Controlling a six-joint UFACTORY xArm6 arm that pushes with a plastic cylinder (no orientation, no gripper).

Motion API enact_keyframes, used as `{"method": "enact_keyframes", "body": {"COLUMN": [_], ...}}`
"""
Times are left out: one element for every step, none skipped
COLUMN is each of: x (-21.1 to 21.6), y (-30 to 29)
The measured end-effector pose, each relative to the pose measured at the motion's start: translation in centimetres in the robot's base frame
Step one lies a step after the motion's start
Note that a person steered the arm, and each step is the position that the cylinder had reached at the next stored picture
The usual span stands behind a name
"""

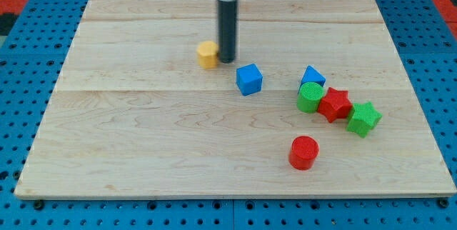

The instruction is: Move the yellow hexagon to the top left

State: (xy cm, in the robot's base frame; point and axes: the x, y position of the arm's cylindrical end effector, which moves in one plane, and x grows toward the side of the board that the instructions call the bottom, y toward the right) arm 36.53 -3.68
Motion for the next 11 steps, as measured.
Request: {"method": "enact_keyframes", "body": {"x": [-0.7,0.8,0.1,-1.3,-0.5,-0.9,-4.2,-6.3,-7.5,-8.3,-8.7], "y": [-8.3,-7.4,-10.7,-14.9,-16.2,-19.3,-19.3,-18.7,-18.2,-16.6,-15.1]}}
